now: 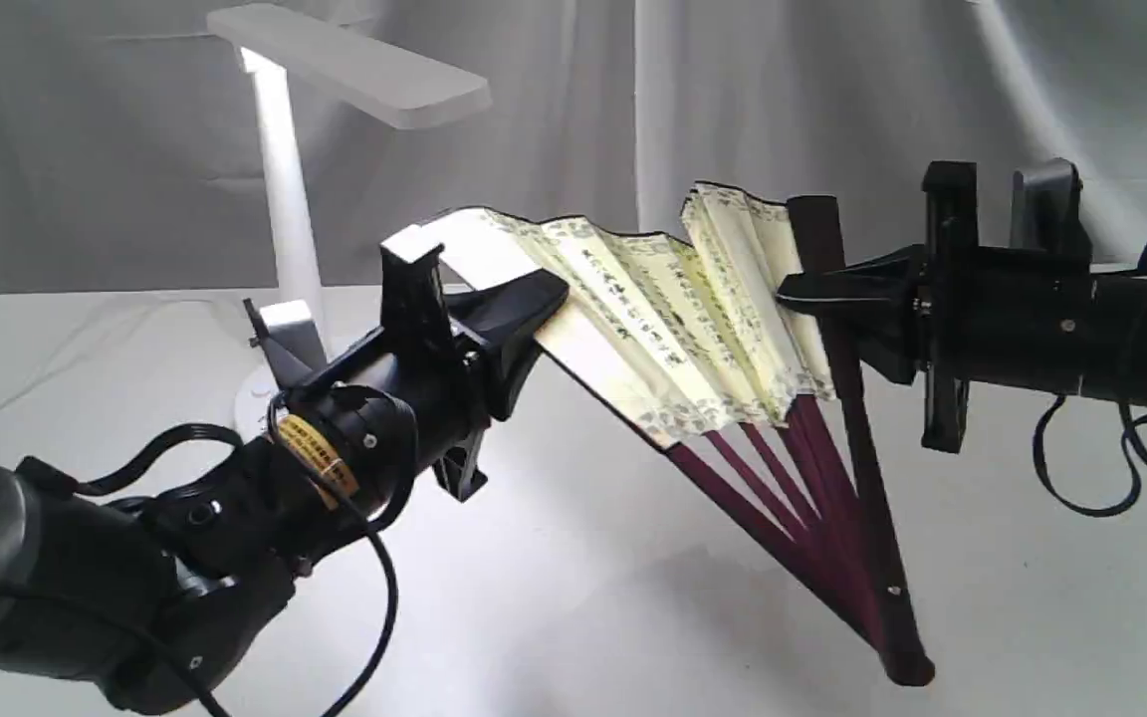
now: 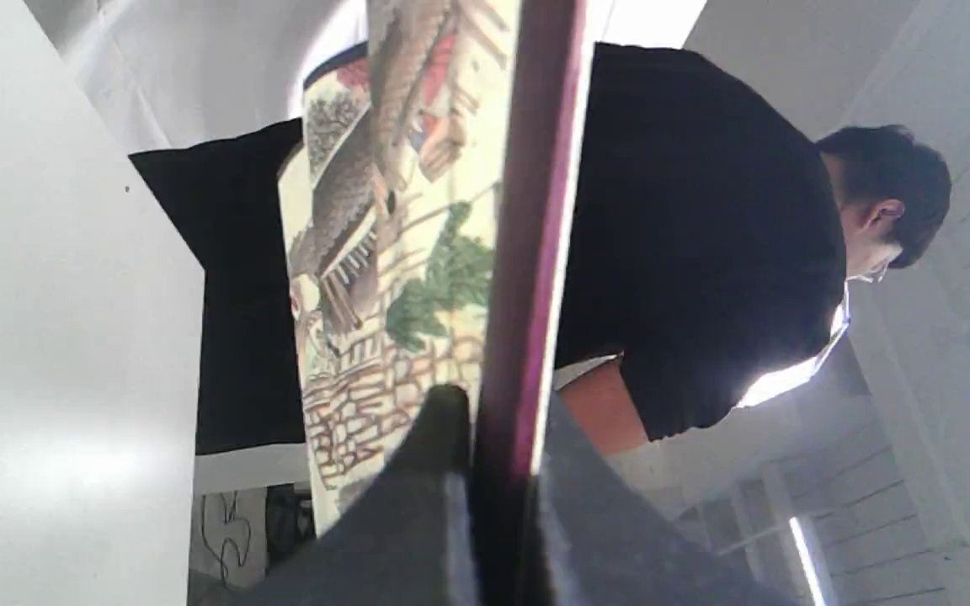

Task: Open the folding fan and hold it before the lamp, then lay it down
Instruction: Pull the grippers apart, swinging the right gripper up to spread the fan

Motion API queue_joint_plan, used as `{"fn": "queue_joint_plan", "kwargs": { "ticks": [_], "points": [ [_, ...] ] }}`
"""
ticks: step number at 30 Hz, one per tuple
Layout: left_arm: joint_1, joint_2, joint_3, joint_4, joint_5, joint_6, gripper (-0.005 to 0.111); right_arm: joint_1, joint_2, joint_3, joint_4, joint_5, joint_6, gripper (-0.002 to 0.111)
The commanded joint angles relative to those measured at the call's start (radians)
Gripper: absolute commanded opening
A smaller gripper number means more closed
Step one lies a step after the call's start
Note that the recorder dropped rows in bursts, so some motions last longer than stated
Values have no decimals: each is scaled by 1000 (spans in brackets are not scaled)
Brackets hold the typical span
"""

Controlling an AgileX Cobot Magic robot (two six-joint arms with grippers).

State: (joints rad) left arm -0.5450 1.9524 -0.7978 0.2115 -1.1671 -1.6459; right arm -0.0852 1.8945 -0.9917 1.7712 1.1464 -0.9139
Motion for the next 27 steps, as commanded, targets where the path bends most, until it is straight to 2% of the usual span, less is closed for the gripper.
{"fn": "queue_joint_plan", "kwargs": {
  "ticks": [1, 9, 14, 27],
  "points": [
    [-66, -51, 23, -156, -54, 48, 0, -33, -2, 0, -27, 6, -20, 0],
    [-203, -100, 107, -451, -54, 159, 0, -129, -2, 0, -27, 75, -20, 0],
    [-257, -104, 112, -546, -54, 190, 0, -172, -2, 0, -27, 75, -20, 0],
    [-262, -104, 112, -599, -54, 212, 0, -310, -2, 0, -27, 75, -16, 0]
  ]
}}
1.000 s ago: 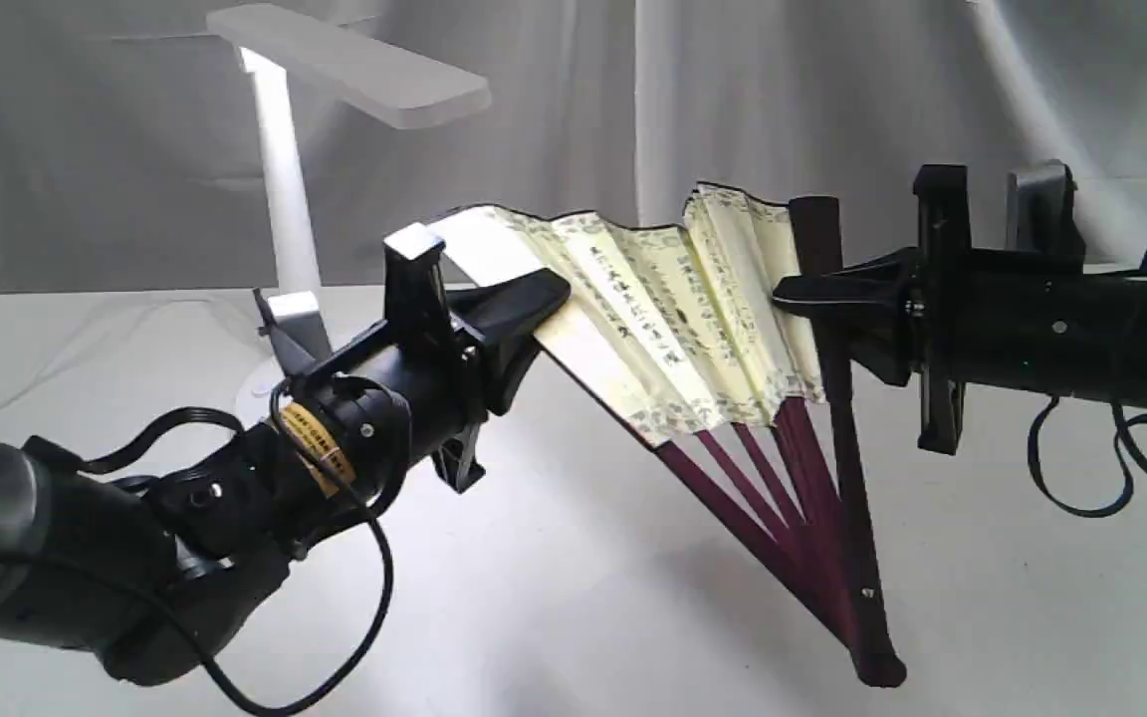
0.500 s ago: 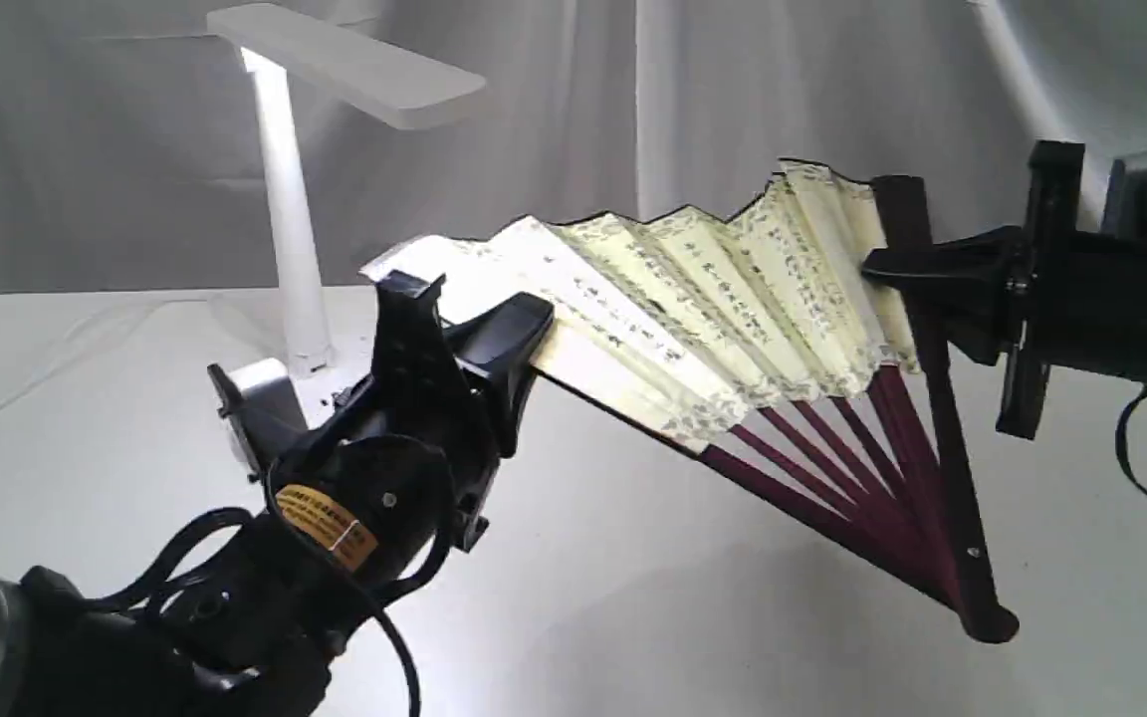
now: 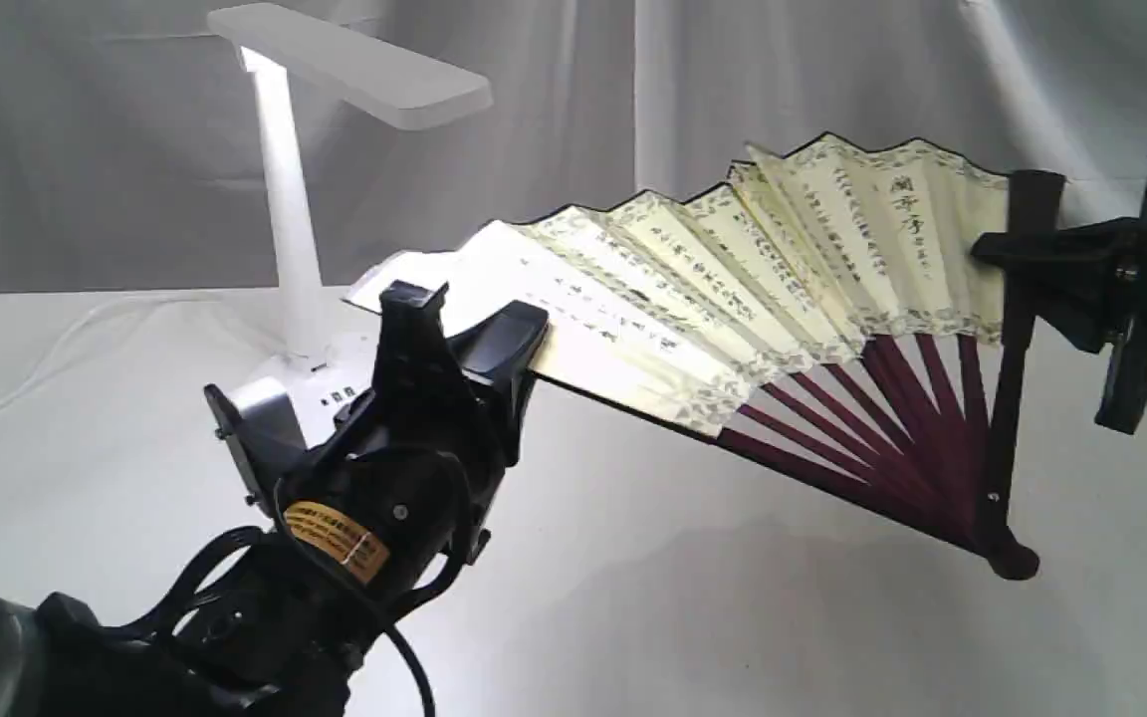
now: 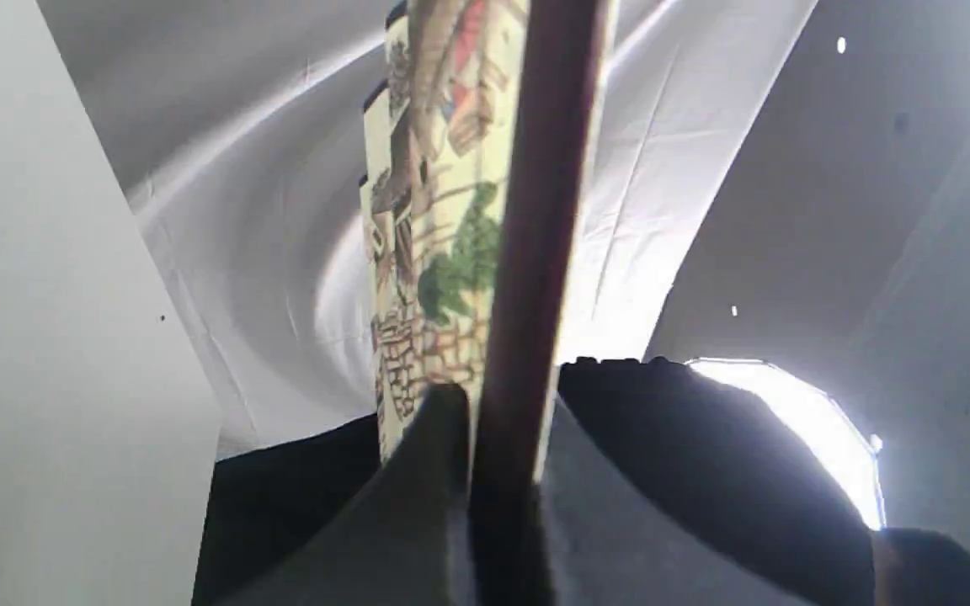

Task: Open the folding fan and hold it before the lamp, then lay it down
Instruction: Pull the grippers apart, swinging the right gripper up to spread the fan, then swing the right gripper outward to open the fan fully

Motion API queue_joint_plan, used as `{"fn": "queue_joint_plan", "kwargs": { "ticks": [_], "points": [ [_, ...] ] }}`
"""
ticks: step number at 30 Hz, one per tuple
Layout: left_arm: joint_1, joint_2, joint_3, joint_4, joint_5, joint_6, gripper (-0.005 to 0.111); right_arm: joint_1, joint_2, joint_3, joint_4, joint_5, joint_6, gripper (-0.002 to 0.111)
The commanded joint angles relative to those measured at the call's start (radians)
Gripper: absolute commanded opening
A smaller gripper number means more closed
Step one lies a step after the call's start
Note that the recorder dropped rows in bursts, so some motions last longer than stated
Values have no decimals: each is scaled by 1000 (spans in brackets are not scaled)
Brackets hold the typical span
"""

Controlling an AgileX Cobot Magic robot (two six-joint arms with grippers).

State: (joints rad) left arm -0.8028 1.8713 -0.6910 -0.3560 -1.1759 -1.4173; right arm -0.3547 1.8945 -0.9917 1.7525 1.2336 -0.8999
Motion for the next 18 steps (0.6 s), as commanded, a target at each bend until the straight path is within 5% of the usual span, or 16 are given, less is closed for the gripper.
{"fn": "queue_joint_plan", "kwargs": {
  "ticks": [1, 18],
  "points": [
    [-4, -23, 5, -33, -45, -17, 0, -55, -2, 0, -9, -13, -30, 0],
    [-127, -23, 5, -382, -45, 13, 0, -164, -2, 0, -20, -13, -20, 0]
  ]
}}
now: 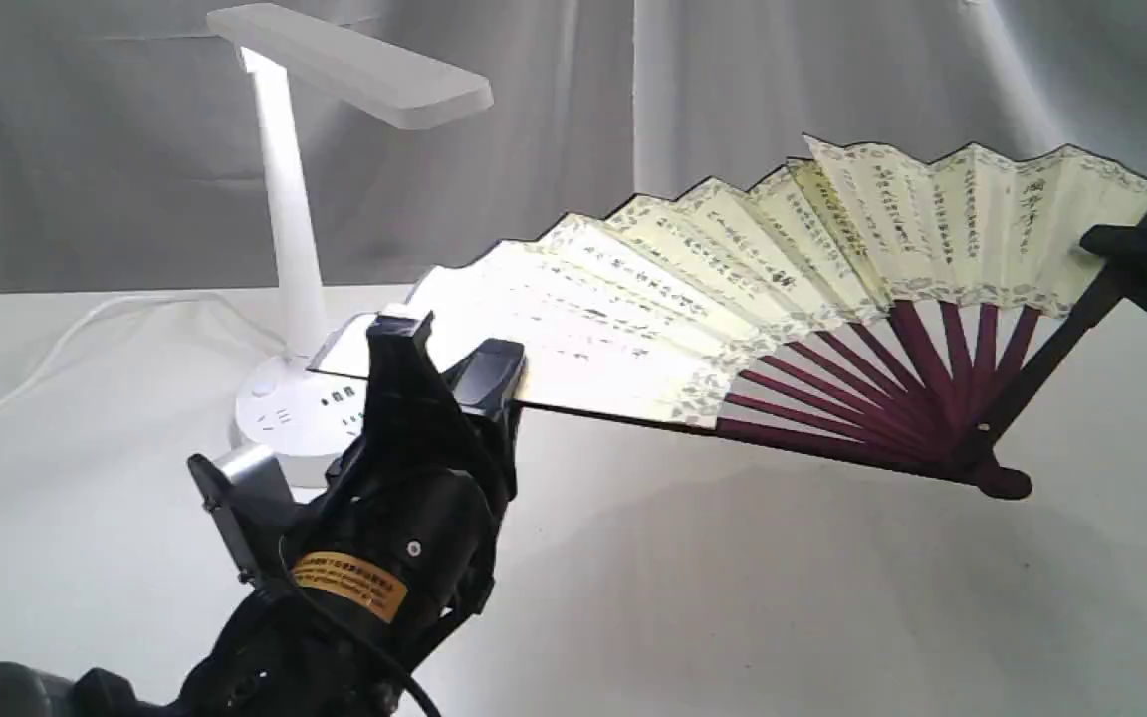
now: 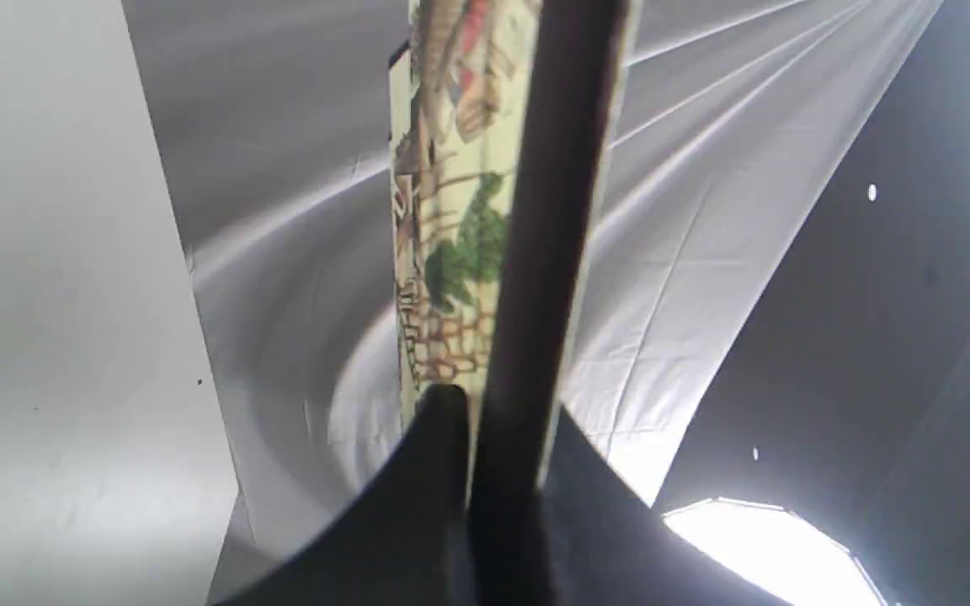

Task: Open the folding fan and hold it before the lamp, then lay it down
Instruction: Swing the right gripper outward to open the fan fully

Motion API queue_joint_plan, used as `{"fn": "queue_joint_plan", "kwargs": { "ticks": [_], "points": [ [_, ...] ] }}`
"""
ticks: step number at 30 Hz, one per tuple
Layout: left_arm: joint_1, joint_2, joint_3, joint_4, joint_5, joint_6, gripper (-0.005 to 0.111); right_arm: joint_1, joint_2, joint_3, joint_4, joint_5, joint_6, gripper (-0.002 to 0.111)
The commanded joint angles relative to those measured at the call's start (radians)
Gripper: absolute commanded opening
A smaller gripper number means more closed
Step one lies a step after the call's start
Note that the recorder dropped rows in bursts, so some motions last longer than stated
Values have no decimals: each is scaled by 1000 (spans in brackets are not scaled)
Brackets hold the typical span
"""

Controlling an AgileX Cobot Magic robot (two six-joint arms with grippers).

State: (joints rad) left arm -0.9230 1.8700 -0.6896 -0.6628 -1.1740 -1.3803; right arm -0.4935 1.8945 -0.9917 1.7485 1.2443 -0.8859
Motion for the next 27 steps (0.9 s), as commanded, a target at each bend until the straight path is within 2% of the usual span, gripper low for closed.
{"fn": "queue_joint_plan", "kwargs": {
  "ticks": [1, 12, 27],
  "points": [
    [-7, -22, 4, -75, -47, -24, 0, -30, -2, 0, -18, -23, -32, 0],
    [-7, -22, 4, -81, -47, -24, 0, -147, -2, 4, -69, -23, -6, 0],
    [-7, -22, 2, -109, -47, -31, 0, -218, -2, 171, -4, -23, -59, 0]
  ]
}}
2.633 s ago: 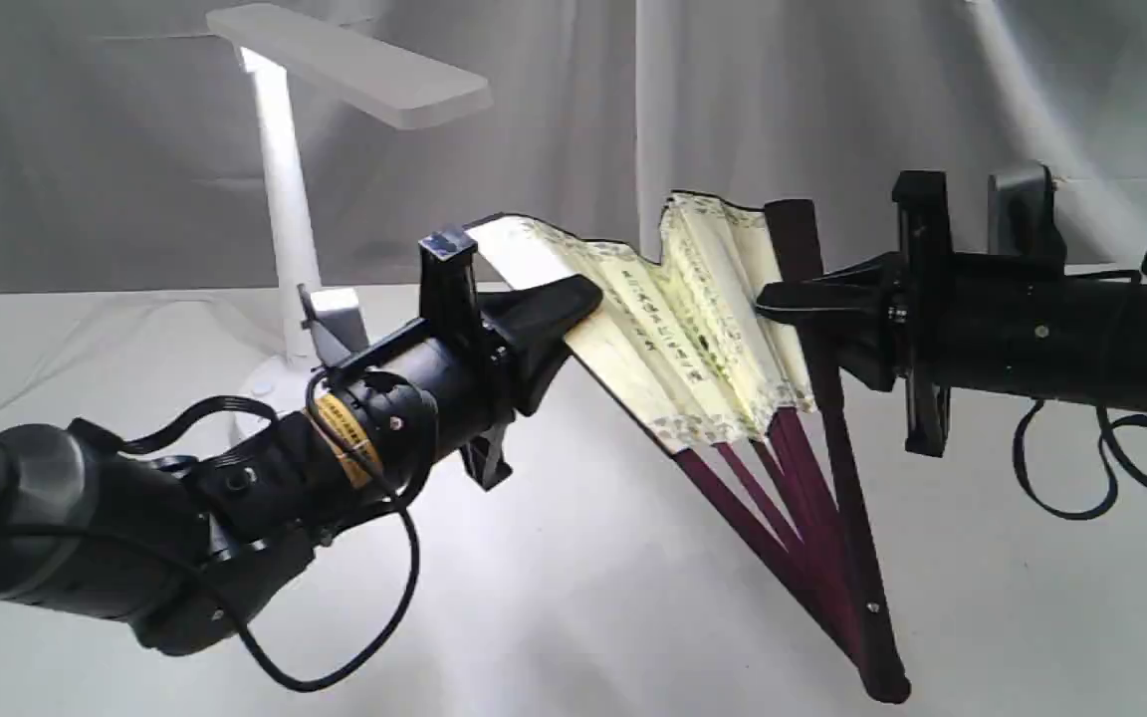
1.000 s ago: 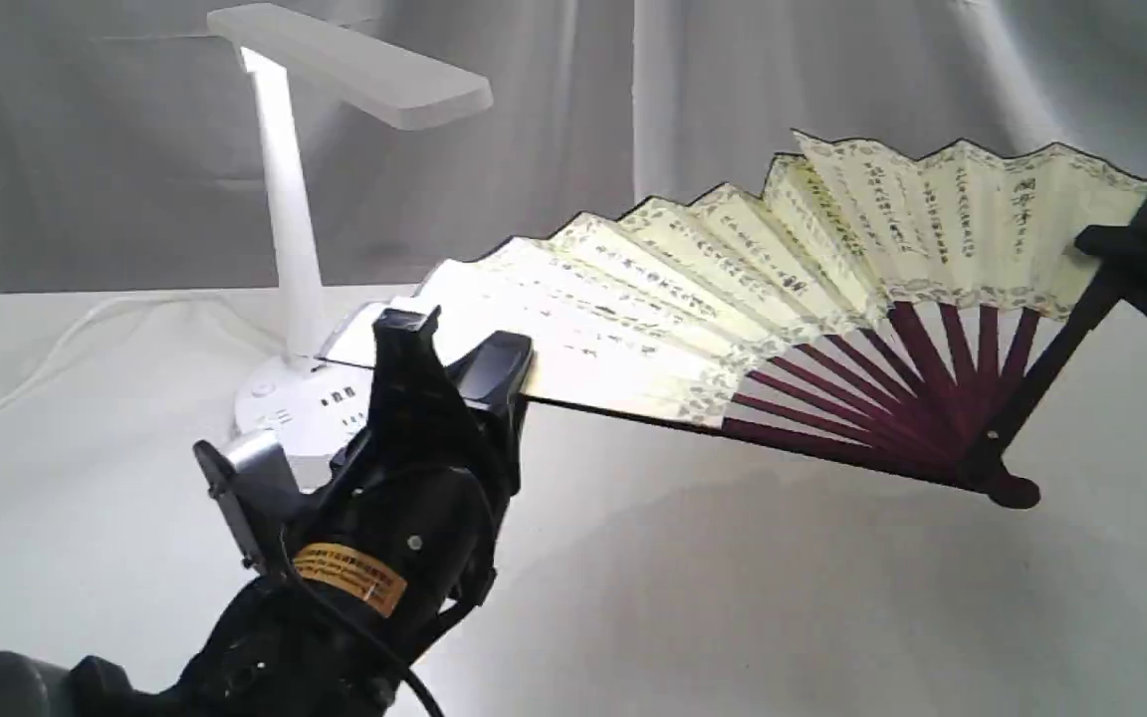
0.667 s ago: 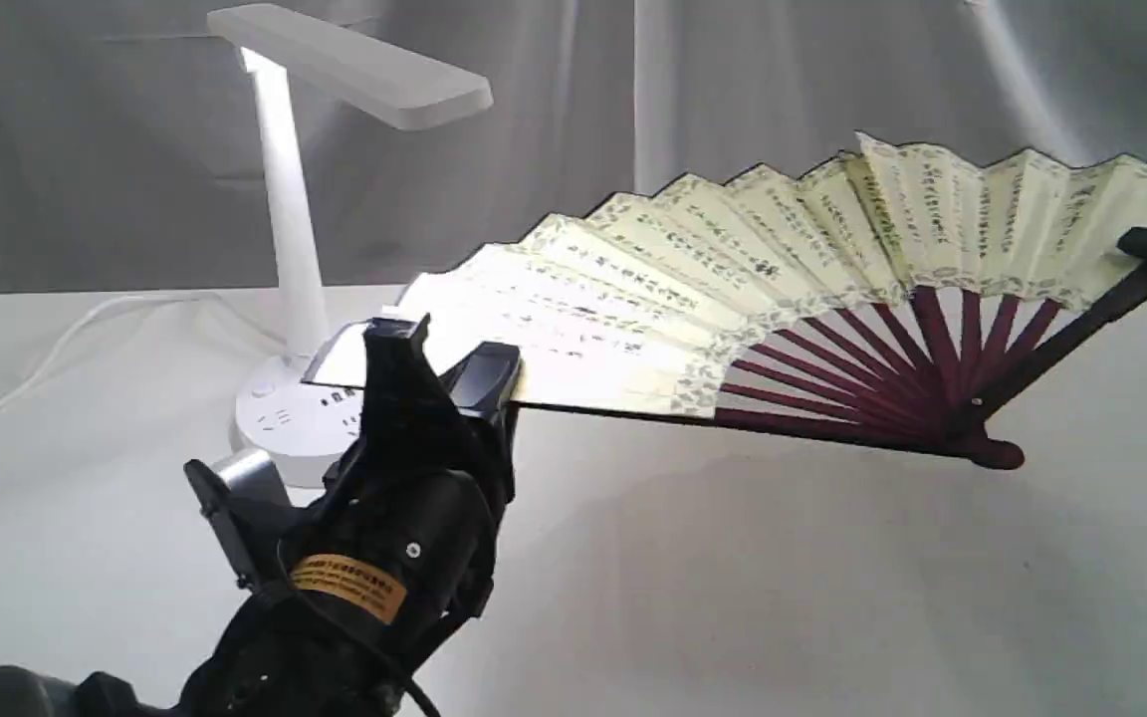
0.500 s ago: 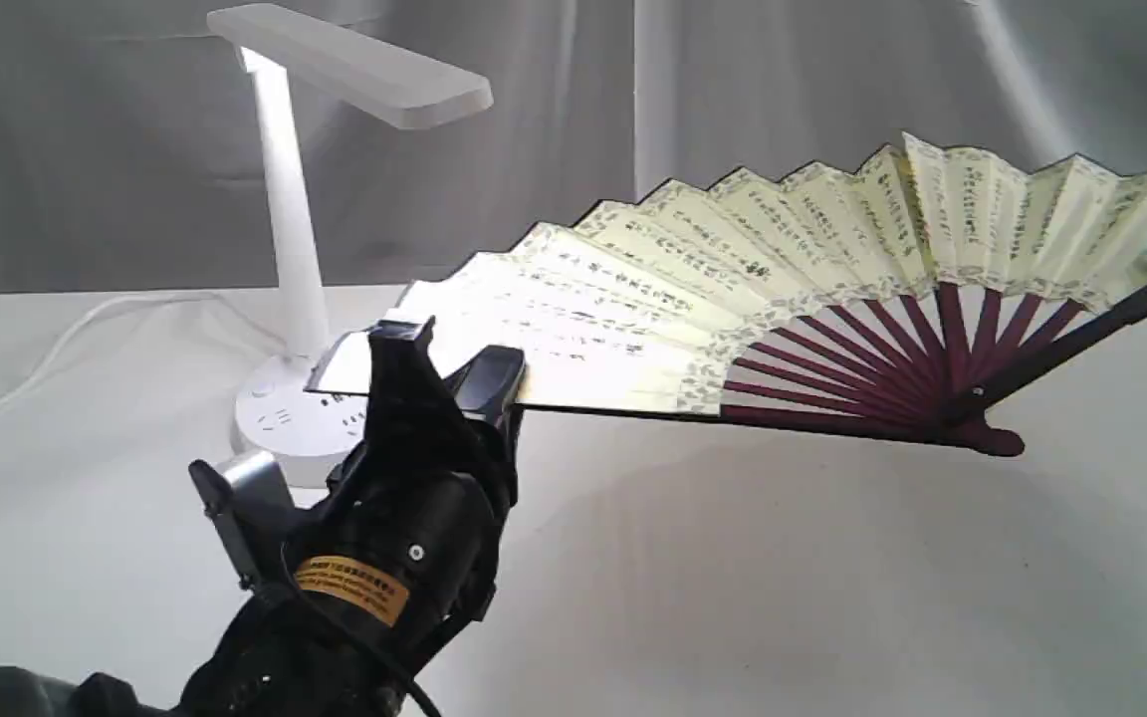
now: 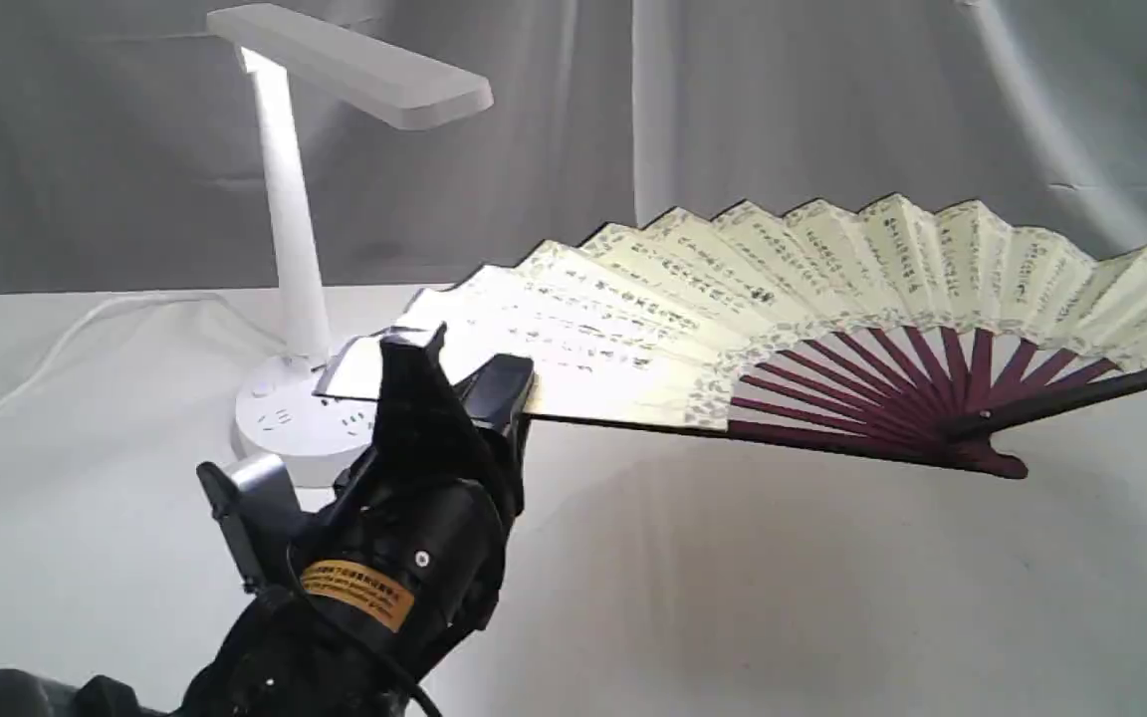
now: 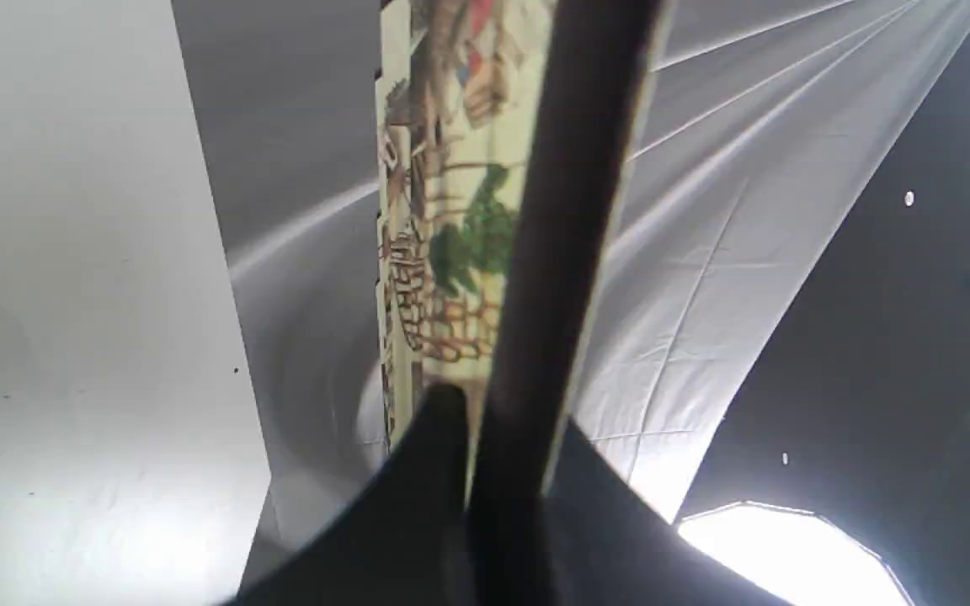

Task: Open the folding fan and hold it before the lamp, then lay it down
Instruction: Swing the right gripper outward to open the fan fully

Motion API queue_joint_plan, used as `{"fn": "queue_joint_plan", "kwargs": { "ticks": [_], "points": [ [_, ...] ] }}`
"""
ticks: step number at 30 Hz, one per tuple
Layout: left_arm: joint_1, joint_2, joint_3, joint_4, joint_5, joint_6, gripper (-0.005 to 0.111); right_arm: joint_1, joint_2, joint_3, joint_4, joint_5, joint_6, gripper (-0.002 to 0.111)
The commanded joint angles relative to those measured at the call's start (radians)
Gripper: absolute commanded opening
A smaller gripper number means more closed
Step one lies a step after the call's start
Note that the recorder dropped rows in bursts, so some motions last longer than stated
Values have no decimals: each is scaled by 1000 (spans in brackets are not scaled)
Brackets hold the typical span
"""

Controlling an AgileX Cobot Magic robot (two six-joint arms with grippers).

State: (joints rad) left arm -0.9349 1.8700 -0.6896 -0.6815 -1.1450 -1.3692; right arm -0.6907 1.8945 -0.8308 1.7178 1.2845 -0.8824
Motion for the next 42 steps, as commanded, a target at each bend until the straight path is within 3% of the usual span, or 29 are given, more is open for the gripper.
{"fn": "queue_joint_plan", "kwargs": {
  "ticks": [1, 10, 16, 22, 42],
  "points": [
    [5, -22, 0, -93, -76, -42, 0, -21, -2, 10, 27, -63, -63, 0],
    [5, -31, -2, -96, -76, -42, 0, -19, -6, 10, -2, -63, -63, 0],
    [5, -96, 5, -117, -76, 76, 0, -17, -26, 10, 7, -63, -63, 0],
    [5, -179, 77, -155, -76, 85, 0, -7, -42, 10, 9, -63, -59, 0],
    [5, -490, 355, -281, -76, 69, 0, 229, -59, 10, 27, -63, -52, 0]
  ]
}}
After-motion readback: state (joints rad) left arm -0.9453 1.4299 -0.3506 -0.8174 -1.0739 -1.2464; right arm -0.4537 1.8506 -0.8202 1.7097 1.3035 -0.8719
